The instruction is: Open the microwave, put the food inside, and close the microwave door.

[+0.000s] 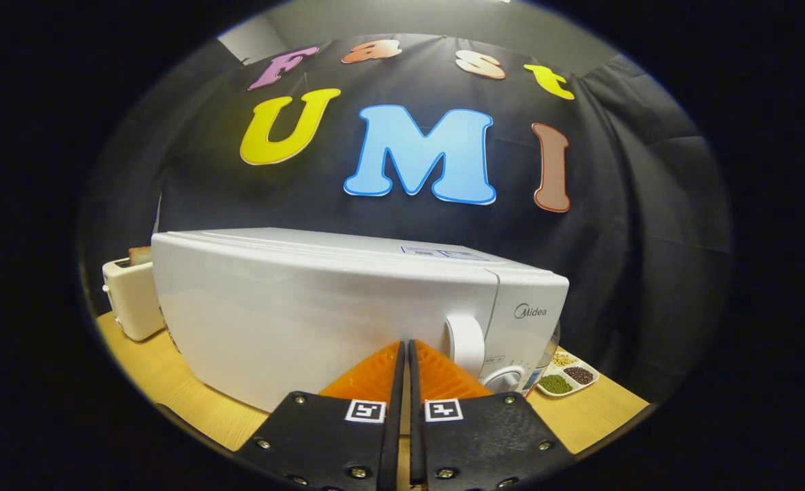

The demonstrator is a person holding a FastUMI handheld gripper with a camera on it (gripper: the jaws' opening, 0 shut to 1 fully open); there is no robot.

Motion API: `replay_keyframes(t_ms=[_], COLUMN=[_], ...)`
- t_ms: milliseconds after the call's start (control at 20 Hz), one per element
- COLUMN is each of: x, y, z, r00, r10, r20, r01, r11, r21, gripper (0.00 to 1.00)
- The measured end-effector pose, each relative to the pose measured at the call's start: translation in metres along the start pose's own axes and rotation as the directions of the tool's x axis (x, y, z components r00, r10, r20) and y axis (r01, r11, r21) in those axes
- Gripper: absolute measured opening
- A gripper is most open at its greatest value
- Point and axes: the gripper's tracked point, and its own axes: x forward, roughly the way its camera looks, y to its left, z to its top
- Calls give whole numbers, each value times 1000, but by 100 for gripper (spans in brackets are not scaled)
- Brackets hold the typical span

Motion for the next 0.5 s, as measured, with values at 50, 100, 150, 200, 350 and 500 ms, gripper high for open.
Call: replay_keyframes(t_ms=[50, 100, 150, 200, 350, 500], x=[0, 0, -1, -3, -18, -66], y=[0, -1, 0, 0, 4, 5], z=[0, 0, 1, 1, 8, 36], r00=[1000, 1000, 1000, 1000, 998, 998], r10=[-4, -9, -12, -14, 31, 59], r20=[4, -1, -3, -16, -61, -12], r01=[4, 9, 12, 14, -28, -58], r11=[1000, 1000, 1000, 1000, 998, 996], r21=[1, 0, -2, -10, 56, 65], gripper=[7, 7, 7, 6, 5, 5])
